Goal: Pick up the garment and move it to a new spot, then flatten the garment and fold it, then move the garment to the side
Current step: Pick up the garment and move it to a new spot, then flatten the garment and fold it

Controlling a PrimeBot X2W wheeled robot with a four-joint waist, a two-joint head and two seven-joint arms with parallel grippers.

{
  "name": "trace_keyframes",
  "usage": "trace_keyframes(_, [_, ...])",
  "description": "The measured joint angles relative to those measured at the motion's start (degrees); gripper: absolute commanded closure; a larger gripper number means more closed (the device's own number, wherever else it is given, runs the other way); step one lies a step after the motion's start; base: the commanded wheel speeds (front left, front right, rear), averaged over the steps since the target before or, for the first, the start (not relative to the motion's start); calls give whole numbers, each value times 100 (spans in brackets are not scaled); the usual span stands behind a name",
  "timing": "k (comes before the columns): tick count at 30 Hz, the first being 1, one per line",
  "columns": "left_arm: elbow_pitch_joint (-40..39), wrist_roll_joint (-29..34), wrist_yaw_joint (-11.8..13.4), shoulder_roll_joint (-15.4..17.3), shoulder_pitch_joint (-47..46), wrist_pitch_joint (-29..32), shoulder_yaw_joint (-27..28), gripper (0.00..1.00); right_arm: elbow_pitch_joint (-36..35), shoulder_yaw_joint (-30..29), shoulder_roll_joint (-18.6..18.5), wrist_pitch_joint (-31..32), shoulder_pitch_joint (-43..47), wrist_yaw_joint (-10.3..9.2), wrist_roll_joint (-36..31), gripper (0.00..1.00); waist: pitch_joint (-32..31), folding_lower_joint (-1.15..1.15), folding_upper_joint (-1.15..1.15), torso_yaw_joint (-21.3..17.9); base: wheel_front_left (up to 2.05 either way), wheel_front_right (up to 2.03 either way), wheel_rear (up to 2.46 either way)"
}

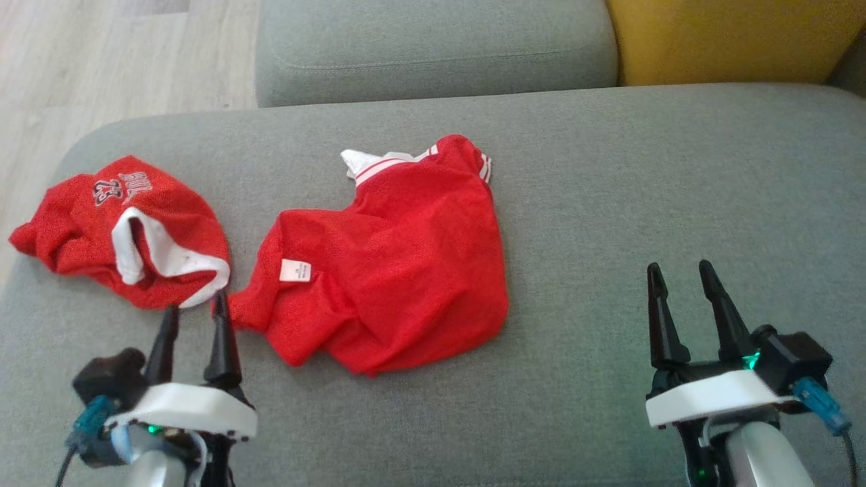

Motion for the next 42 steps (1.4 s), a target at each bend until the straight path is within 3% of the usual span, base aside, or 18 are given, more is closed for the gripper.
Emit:
trace_keyframes(7, [790, 363, -144, 76, -453, 474, -461, 0, -7, 54, 0, 0, -15, 0, -33, 0, 172, 0, 0, -192, 0, 0, 0])
trace_keyframes(16, [1791, 1026, 532, 398, -1072, 706, -599, 0, -4, 104, 0, 0, -39, 0, -32, 0, 475, 0, 0, -510, 0, 0, 0])
trace_keyframes(26, [2509, 1061, 402, 415, -1344, 778, -773, 0, -20, 104, 0, 0, -92, 0, -26, 0, 662, 0, 0, -616, 0, 0, 0])
trace_keyframes(27, [2570, 1061, 366, 414, -1393, 780, -782, 18, -24, 107, 0, 0, -109, 0, -2, 0, 673, 0, 0, -614, 0, 0, 0])
trace_keyframes(28, [2616, 1059, 331, 414, -1435, 787, -788, 76, -26, 107, 0, 0, -133, 0, 15, 0, 681, 0, 0, -608, 0, 0, 0])
trace_keyframes(29, [2650, 1050, 301, 413, -1472, 786, -790, 100, -29, 108, 0, 0, -163, 0, 16, 0, 687, 0, 0, -602, 0, 0, 0])
trace_keyframes(33, [2691, 848, 114, 391, -1585, 668, -758, 100, -35, 118, 0, 0, -174, 0, 18, 0, 678, 0, 0, -573, 0, 0, 0])
trace_keyframes(35, [2628, 526, -144, 289, -1645, 646, -630, 100, -32, 119, 0, 0, -174, 0, 18, 0, 644, 0, 0, -556, 0, 0, 0])
trace_keyframes(38, [2237, -579, -843, -113, -1691, 935, -342, 100, -7, 118, 0, 0, -170, 0, 19, 0, 549, 0, 0, -531, 0, 0, 0])
trace_keyframes(42, [970, -1939, -955, -364, -1779, 1686, -393, 100, 44, 119, 0, 0, -155, 0, 20, 0, 397, 0, 0, -501, 0, 0, 0])
